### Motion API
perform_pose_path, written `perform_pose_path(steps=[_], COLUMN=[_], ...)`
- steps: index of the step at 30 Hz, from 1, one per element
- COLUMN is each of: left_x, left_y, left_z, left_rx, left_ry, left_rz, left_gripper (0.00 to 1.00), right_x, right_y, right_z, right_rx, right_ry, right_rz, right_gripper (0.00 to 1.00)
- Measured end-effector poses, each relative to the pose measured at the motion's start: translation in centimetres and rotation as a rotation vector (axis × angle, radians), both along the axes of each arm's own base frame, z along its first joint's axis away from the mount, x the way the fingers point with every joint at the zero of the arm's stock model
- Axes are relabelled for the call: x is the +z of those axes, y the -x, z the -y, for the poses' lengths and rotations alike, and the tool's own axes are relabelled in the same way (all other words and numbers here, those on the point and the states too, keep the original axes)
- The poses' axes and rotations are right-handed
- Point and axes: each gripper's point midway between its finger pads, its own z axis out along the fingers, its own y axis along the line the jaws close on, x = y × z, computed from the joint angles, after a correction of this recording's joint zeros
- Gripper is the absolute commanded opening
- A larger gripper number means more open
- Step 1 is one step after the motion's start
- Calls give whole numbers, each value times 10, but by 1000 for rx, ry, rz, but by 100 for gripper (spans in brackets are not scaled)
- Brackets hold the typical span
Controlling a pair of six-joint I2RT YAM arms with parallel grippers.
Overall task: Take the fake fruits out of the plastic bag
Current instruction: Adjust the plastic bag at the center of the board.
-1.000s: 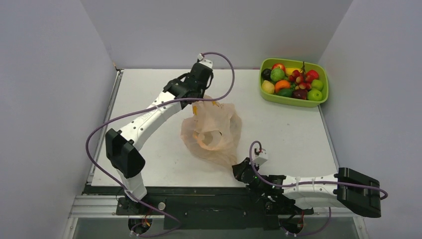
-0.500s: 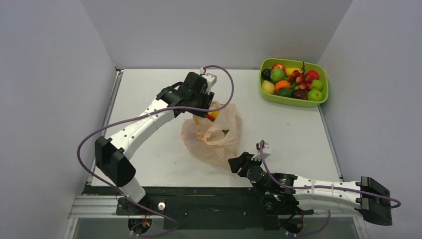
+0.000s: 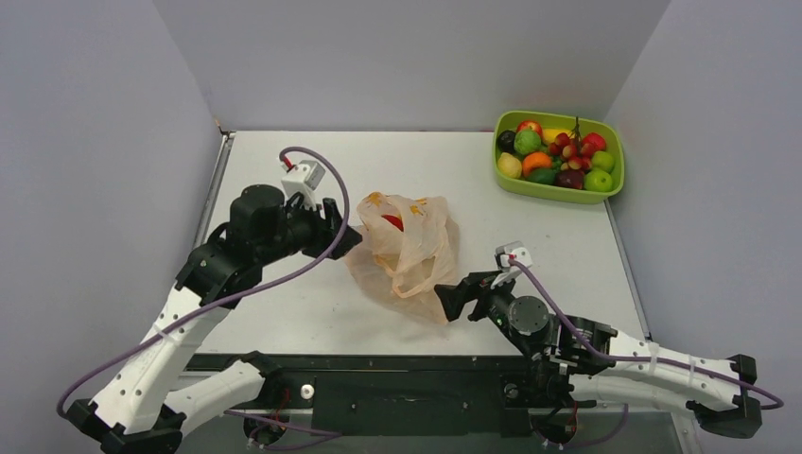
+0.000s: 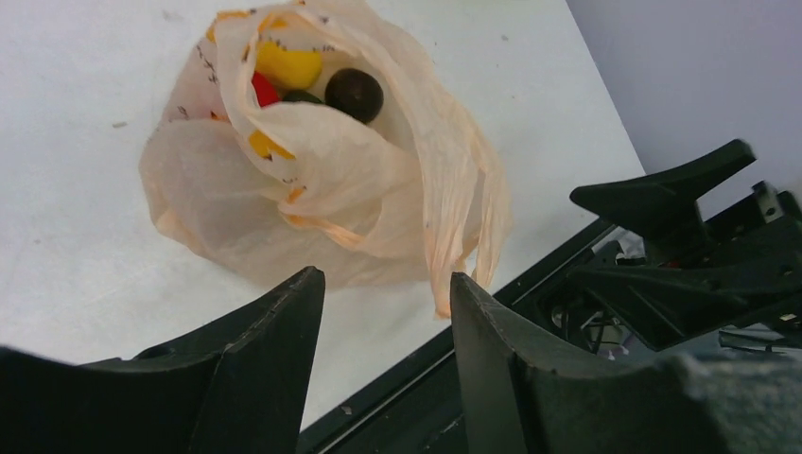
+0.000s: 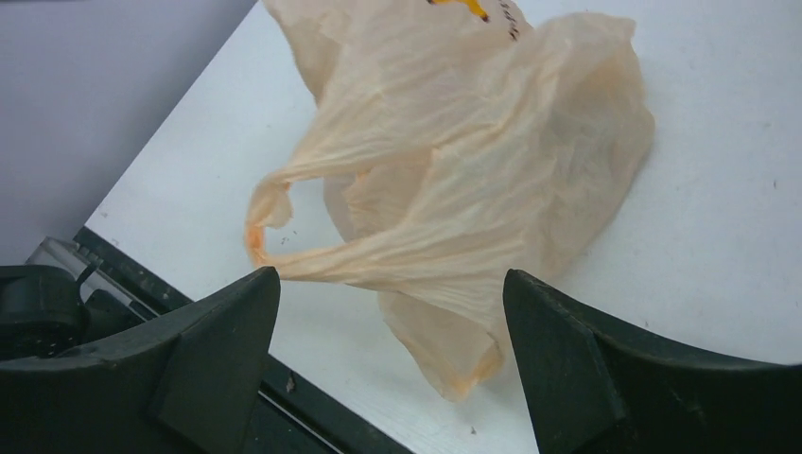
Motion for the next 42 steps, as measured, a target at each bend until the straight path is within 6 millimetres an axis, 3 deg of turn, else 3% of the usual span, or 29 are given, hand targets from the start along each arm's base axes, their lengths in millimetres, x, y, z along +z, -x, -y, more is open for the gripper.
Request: perform_pose_path(steps=[8,12,17,22,29,34,38,40,42], left_x=[-82,-92,-76,-75,-104,-135,-144,-146,-148], left_y=[38,41,23,-7,-45,-56,-61,-62,-62], left_z=[-11,-18,-12,0,23,29,37,44,49], left_rx=[91,195,254,270,267,279,260,234,207], left_ry=[150,271,386,416,356,297,293,300,304], left_rz=[-181,-220,-195,-139,-146,-205,-226,-233,-241], left_gripper=[53,54,55,55,57,58,51,43,28], right_x=[47,54,36,11,-5,-14,-26,-33,-38], right_y=[8,-9,-20,-20,-21,-27,-35,-37,-40], right_z=[-58,-82,-87,-95,-105,-108,-108,-107,-107], right_rx=[111,-11,-148,-175,-192,-219,-250,-265,-278], right_ry=[145,221,251,287,286,283,315,336,357], right_rz=[65,37,-16,-56,-85,-97,-98,-93,-88], right_gripper=[83,84,83,81,80,78,70,66,59])
